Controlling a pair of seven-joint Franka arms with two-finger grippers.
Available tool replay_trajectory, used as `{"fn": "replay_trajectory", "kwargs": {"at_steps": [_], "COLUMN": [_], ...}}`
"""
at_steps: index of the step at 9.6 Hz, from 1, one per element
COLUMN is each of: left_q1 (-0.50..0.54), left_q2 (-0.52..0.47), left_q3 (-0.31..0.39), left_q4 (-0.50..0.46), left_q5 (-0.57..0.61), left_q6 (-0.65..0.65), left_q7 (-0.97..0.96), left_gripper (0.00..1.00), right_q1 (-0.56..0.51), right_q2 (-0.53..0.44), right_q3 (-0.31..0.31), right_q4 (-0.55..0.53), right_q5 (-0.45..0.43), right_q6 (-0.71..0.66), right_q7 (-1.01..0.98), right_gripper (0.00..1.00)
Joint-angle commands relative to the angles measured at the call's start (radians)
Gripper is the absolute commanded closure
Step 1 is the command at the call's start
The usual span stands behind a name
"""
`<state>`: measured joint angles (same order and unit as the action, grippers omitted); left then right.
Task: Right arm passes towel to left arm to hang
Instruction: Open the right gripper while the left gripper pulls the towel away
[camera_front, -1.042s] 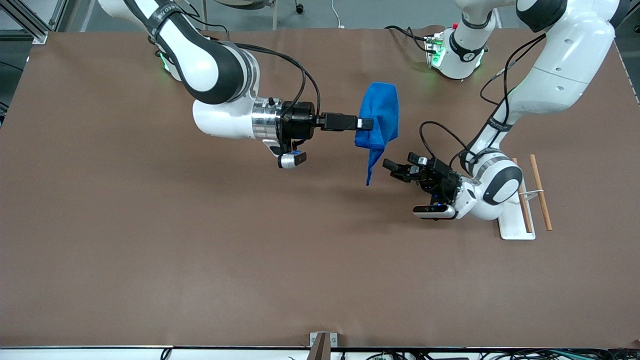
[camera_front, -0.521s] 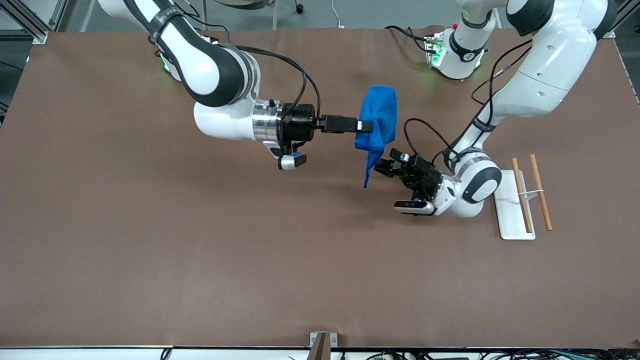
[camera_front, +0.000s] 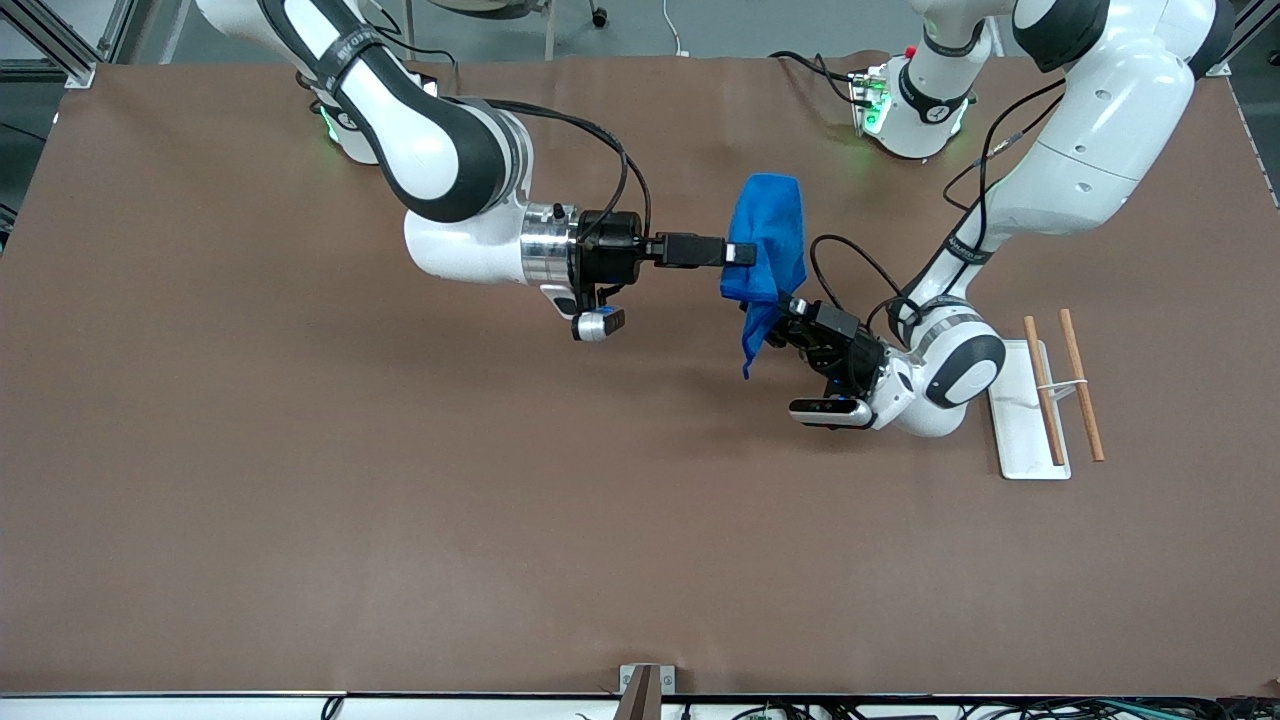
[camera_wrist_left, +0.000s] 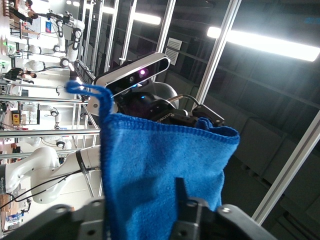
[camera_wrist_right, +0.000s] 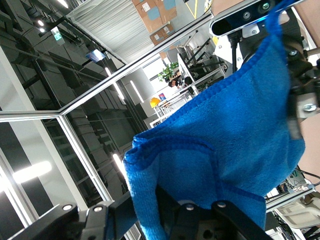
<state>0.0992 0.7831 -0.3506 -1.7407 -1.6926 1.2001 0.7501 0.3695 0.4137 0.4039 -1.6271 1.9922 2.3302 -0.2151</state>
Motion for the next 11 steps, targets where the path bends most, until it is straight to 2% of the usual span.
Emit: {"fn": "replay_trajectory", "kwargs": {"at_steps": [1,2,3,4,5,7,9,11], "left_q1": [0.005,0.017,0.022,0.027,0.051,0.095,0.141,0.16], "left_q2": [0.013,0.012,0.001,-0.013,-0.027,-0.056,-0.071,-0.103], "left_q3": [0.005,0.007,0.012,0.021,0.021,0.022,0.025,0.061], "left_q4": [-0.003,0.009,0.01,0.012,0.024,0.05,0.09,0.112], "left_q5": [0.008,0.011,0.011,0.013,0.021,0.076,0.148,0.212], "left_q6": [0.0,0.0,0.001,0.004,0.006,0.01,0.021,0.048], "left_q7": [0.012,0.009,0.006,-0.026,-0.088,-0.202,-0.305,-0.426], "left_gripper": [0.99,1.0,1.0,1.0,1.0,1.0,1.0,1.0], "right_q1": [-0.003,-0.006,-0.014,-0.02,-0.047,-0.099,-0.174,-0.263], "right_q2": [-0.001,-0.001,-0.003,-0.012,-0.013,-0.023,-0.027,-0.044], "right_q3": [0.001,0.001,0.0,-0.004,-0.004,-0.004,-0.004,-0.004], "right_q4": [0.004,0.004,-0.003,-0.026,-0.046,-0.065,-0.068,-0.071], "right_q5": [0.03,0.028,0.016,-0.013,-0.086,-0.227,-0.5,-0.776], "right_q6": [0.006,0.005,0.006,0.008,0.006,0.001,-0.029,-0.127], "right_q7": [-0.023,-0.015,-0.017,-0.018,-0.014,0.035,0.182,0.311], "right_gripper": [1.0,0.97,0.71,0.41,0.0,0.0,0.0,0.0]}}
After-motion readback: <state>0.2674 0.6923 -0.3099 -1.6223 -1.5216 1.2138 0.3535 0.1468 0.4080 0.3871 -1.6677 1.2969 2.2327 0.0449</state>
